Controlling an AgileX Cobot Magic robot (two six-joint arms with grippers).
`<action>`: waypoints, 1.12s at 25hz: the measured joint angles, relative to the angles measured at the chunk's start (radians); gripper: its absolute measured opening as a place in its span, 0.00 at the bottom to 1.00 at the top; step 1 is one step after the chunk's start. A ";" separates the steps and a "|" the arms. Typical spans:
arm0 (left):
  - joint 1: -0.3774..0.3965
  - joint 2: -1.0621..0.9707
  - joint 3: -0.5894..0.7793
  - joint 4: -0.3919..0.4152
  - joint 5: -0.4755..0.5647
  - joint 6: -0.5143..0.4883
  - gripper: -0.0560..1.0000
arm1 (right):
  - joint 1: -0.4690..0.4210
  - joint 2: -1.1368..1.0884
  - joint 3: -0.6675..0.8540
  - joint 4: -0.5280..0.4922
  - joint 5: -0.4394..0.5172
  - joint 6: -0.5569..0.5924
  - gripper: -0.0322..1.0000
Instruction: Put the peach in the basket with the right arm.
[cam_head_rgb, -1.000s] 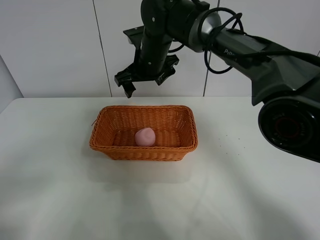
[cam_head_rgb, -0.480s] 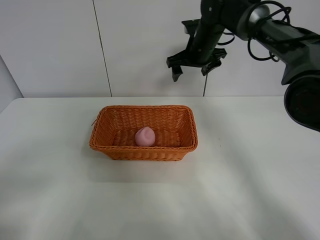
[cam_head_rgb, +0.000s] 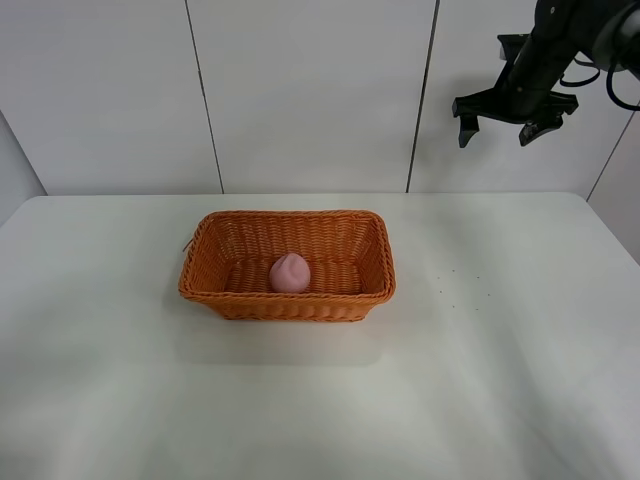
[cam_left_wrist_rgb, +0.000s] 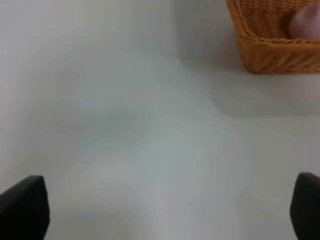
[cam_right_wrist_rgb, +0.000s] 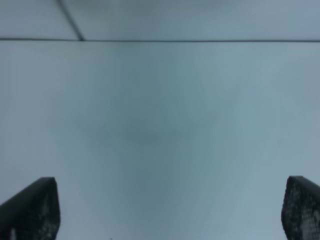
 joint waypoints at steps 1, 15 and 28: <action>0.000 0.000 0.000 0.000 0.000 0.000 0.99 | -0.002 -0.001 0.000 0.002 0.001 0.000 0.69; 0.000 0.000 0.000 0.001 0.000 0.000 0.99 | -0.002 -0.330 0.400 0.006 -0.004 0.000 0.69; 0.000 0.000 0.000 0.001 0.000 0.000 0.99 | -0.002 -1.144 1.341 0.008 0.001 0.000 0.69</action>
